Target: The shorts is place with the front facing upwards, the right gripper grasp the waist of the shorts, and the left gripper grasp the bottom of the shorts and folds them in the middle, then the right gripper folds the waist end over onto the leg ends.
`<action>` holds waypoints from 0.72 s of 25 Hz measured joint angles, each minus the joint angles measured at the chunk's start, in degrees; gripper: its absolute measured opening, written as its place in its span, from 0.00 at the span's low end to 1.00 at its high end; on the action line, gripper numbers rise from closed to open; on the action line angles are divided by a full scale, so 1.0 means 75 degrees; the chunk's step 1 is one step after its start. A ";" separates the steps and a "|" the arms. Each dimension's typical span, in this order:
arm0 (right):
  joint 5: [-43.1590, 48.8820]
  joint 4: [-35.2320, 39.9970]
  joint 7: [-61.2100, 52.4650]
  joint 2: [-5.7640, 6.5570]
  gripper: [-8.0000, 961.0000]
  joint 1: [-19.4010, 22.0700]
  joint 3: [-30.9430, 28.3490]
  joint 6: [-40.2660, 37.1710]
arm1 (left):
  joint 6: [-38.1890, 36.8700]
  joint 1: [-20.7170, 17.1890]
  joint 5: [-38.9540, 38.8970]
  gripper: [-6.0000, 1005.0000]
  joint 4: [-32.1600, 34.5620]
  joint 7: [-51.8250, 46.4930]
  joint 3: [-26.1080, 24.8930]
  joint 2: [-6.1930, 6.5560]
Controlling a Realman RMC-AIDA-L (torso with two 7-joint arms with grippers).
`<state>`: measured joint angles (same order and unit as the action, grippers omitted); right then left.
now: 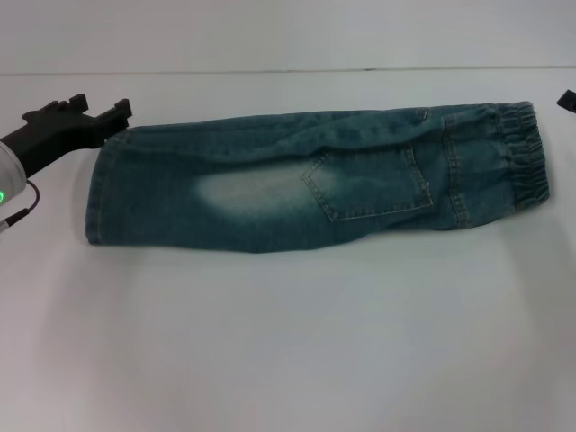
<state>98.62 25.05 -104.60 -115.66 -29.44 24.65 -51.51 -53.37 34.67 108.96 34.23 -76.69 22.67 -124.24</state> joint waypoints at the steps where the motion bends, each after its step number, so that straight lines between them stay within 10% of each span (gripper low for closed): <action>1: -0.0014 0.0012 0.0000 0.0014 0.69 0.0062 0.0007 -0.0123 | -0.0134 -0.0022 0.0000 0.60 0.0008 0.0000 -0.0001 0.0001; 9: 0.0026 0.0342 0.0234 -0.0225 0.90 0.0621 0.0167 -0.1309 | -0.1753 -0.0221 0.0001 0.82 0.0051 0.0041 0.0012 0.0005; 18: 0.0034 0.0330 0.0338 -0.0375 1.00 0.0411 0.1014 -0.0357 | -0.1780 -0.0278 0.0011 0.82 -0.0067 0.0020 0.0605 -0.0018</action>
<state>98.88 27.52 -102.07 -118.47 -26.35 32.25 -54.19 -66.72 32.58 109.04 33.73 -76.54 27.21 -124.37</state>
